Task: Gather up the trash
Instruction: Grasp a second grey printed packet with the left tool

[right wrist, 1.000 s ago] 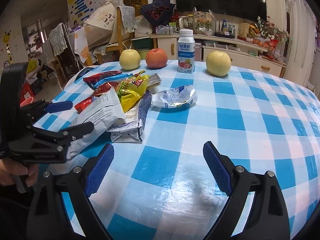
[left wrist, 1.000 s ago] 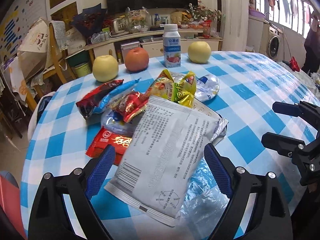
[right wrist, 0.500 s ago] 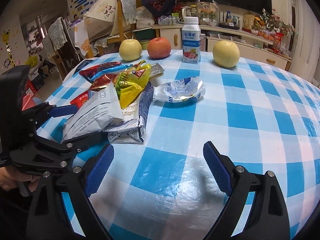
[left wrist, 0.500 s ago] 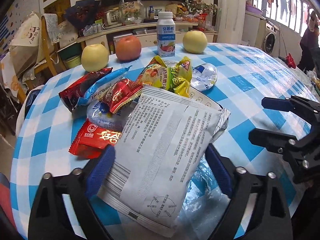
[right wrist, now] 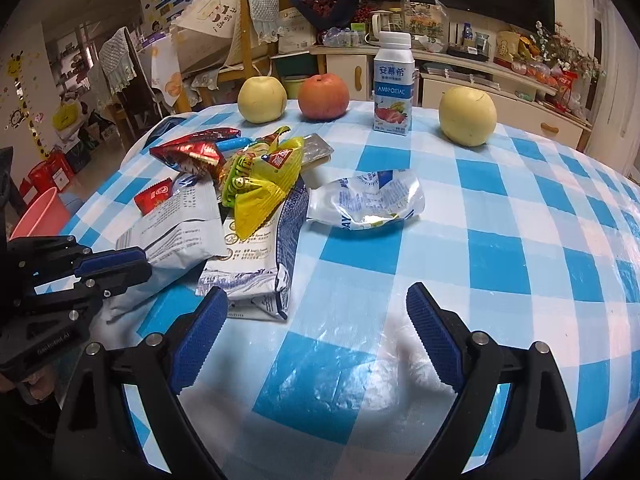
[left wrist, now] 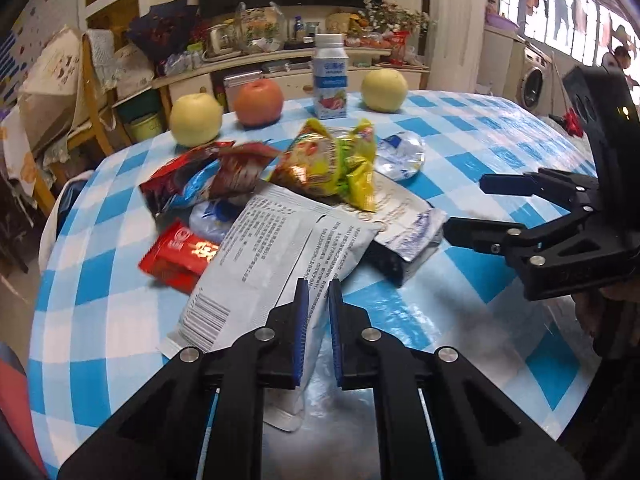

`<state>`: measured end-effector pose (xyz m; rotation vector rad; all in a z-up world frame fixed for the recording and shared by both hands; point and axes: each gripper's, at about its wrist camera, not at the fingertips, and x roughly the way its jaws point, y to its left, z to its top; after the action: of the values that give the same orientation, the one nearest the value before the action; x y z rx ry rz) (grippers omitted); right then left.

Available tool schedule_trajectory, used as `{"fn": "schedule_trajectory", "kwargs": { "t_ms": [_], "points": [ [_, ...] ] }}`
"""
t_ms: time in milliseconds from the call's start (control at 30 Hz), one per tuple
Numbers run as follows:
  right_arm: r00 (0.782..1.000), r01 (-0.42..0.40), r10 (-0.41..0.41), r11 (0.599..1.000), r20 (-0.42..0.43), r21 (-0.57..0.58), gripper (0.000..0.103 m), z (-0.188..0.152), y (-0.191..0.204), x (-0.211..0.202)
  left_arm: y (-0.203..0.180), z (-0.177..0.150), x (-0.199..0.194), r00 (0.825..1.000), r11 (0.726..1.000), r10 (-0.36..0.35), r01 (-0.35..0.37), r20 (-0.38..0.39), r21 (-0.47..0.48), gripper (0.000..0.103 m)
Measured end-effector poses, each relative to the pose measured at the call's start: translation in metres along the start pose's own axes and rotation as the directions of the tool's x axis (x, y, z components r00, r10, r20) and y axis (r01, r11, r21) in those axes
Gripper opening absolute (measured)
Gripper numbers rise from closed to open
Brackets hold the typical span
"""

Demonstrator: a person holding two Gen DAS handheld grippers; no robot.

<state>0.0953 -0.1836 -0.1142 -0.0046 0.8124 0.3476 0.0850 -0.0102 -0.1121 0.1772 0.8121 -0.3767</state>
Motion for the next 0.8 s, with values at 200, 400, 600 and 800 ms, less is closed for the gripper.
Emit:
{"fn": "schedule_trajectory", "kwargs": {
  "t_ms": [200,400,600,800],
  "points": [
    [1.0,-0.008,0.008,1.0,-0.006,0.01,0.091,-0.002,-0.001,0.0,0.003,0.002,-0.003,0.994,0.995,0.103,-0.103,0.035,0.011,0.097],
    [1.0,-0.018,0.018,1.0,-0.004,0.01,0.091,-0.002,0.001,-0.001,0.022,0.003,0.021,0.996,0.997,0.063,-0.066,-0.064,-0.048,0.097],
    [1.0,-0.021,0.021,1.0,-0.001,0.011,0.091,-0.002,0.001,-0.002,0.033,0.007,0.037,0.99,0.993,0.094,-0.1,-0.109,-0.059,0.097],
    [1.0,-0.027,0.027,0.999,-0.008,0.019,0.091,-0.002,0.001,0.0,0.035,0.007,0.049,0.986,0.995,0.05,-0.064,-0.162,-0.078,0.098]
  ]
}}
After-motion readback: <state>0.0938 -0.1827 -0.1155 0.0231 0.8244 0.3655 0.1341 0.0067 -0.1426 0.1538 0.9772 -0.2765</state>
